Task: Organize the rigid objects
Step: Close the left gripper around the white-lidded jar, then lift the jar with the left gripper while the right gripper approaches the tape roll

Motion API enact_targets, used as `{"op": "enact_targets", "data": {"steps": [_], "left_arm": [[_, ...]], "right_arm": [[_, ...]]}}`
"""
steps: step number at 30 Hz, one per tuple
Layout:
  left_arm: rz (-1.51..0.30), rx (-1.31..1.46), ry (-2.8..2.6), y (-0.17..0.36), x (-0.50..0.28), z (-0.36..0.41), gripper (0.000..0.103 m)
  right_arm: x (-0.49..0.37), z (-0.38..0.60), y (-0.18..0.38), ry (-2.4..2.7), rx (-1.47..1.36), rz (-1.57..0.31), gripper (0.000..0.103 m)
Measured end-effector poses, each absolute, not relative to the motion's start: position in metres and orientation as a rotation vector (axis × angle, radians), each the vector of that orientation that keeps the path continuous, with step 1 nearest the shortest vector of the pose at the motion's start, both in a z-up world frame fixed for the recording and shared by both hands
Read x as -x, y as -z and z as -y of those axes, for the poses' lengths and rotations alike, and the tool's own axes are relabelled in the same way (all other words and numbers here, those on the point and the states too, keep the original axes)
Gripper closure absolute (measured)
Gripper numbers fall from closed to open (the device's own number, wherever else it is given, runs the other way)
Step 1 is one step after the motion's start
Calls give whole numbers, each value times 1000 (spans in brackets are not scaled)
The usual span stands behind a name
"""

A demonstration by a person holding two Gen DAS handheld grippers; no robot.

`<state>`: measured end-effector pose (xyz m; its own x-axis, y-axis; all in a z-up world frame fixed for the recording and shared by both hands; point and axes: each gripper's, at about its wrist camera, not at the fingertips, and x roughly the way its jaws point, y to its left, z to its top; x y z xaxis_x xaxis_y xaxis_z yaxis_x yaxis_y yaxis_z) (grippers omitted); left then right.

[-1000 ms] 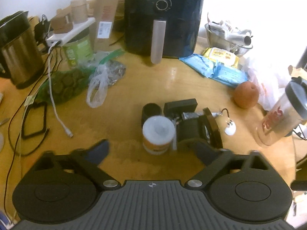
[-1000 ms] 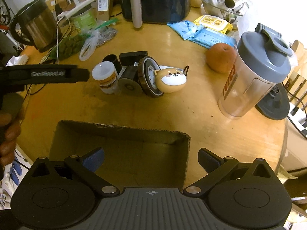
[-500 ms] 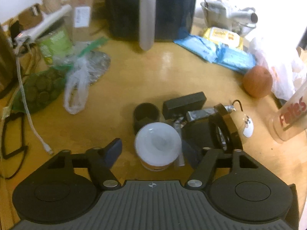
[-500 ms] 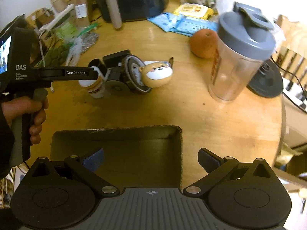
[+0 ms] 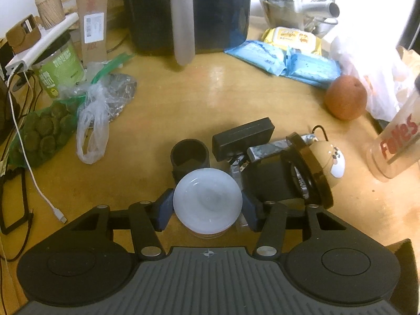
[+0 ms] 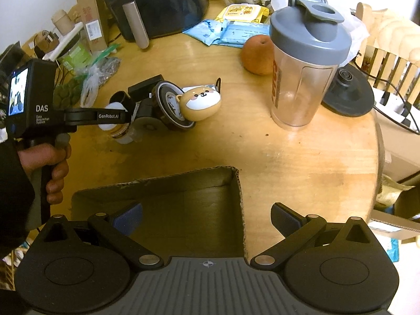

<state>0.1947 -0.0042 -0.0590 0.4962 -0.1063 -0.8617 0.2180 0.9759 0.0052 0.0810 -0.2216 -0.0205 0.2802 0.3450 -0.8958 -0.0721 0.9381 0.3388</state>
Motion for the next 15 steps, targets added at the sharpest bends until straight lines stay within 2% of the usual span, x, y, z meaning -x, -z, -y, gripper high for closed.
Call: {"op": "enact_targets", "data": {"steps": [15], "left_arm": [[-986,-57,190,25,-158,-8,50]], "right_arm": [[-83,217,7,-394,-220,-1175,0]]}}
